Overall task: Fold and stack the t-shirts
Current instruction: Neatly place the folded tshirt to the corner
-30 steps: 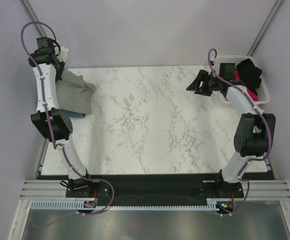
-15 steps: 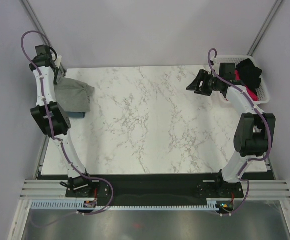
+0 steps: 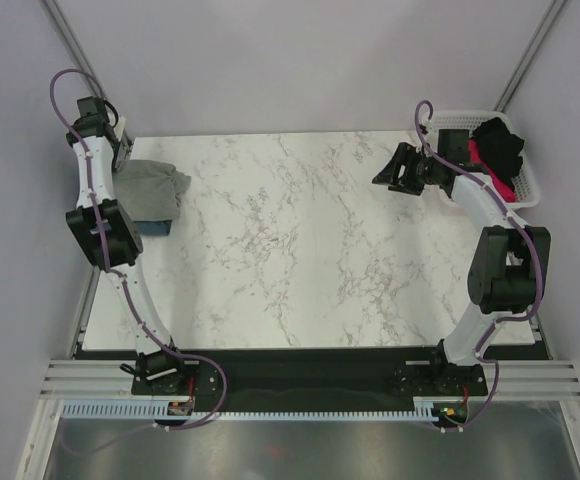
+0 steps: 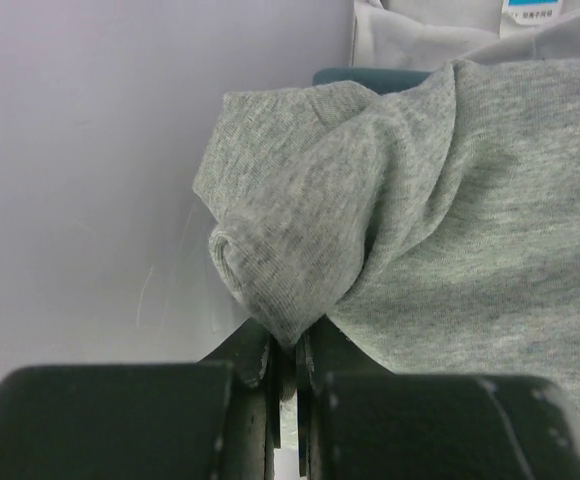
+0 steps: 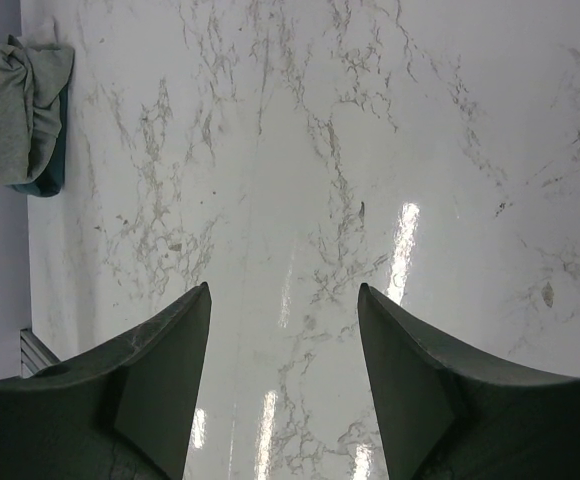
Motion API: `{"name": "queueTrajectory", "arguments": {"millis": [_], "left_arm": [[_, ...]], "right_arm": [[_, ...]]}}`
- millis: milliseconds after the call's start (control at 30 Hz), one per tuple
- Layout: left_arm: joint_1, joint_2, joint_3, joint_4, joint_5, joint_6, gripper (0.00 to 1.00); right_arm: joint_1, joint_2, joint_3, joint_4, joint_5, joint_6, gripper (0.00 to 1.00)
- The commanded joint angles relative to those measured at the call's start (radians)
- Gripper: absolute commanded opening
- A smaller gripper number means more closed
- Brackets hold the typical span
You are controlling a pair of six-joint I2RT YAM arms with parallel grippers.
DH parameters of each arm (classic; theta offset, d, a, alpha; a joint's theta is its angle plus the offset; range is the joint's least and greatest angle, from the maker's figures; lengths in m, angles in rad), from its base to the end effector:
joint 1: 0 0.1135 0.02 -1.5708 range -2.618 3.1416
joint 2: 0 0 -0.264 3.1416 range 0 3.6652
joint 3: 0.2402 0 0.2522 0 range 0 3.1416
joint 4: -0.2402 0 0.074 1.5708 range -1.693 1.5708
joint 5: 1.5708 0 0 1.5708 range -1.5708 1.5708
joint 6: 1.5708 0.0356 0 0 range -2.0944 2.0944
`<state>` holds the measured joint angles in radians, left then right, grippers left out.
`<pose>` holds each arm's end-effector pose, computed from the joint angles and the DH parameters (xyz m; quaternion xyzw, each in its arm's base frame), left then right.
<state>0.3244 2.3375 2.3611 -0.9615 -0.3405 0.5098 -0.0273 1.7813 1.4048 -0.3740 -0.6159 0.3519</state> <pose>0.4798 0.1739 0.2827 0.0342 0.9375 0.2715 0.2152 0.4008 0.0096 0.2671 0.0460 0.8810 0.3357 0.3301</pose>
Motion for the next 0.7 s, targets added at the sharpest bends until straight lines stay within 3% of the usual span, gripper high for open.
{"name": "queueTrajectory", "arguments": {"millis": [0, 100, 167, 200, 267, 300, 367, 400, 667], "left_arm": [[0.008, 0.016, 0.075, 0.067, -0.017, -0.008, 0.02], [0.007, 0.029, 0.084, 0.084, -0.029, -0.007, 0.02], [0.005, 0.036, 0.079, 0.089, -0.051, -0.011, 0.12], [0.002, 0.033, 0.075, 0.089, -0.051, -0.005, 0.31], [-0.002, -0.007, 0.044, 0.089, -0.025, -0.017, 0.50], [-0.011, -0.041, 0.024, 0.089, 0.006, -0.030, 0.68], [-0.021, -0.152, -0.044, 0.087, 0.134, -0.071, 0.77], [-0.039, -0.183, -0.058, 0.087, 0.167, -0.088, 0.90], [-0.246, -0.408, -0.149, 0.038, 0.254, -0.200, 1.00]], "right_arm": [[0.000, -0.019, -0.010, 0.021, -0.002, -0.010, 0.69], [0.001, -0.022, -0.012, 0.018, 0.002, -0.014, 0.69], [0.000, -0.023, -0.013, 0.018, 0.004, -0.017, 0.69], [0.000, -0.026, -0.013, 0.017, 0.005, -0.019, 0.69], [0.000, -0.028, -0.012, 0.015, 0.007, -0.025, 0.69], [0.000, -0.029, -0.010, 0.017, 0.010, -0.025, 0.69], [0.001, -0.034, -0.006, 0.014, 0.012, -0.033, 0.70], [0.001, -0.037, 0.000, 0.012, 0.016, -0.037, 0.70], [-0.003, -0.072, 0.008, -0.016, 0.065, -0.079, 0.71]]}}
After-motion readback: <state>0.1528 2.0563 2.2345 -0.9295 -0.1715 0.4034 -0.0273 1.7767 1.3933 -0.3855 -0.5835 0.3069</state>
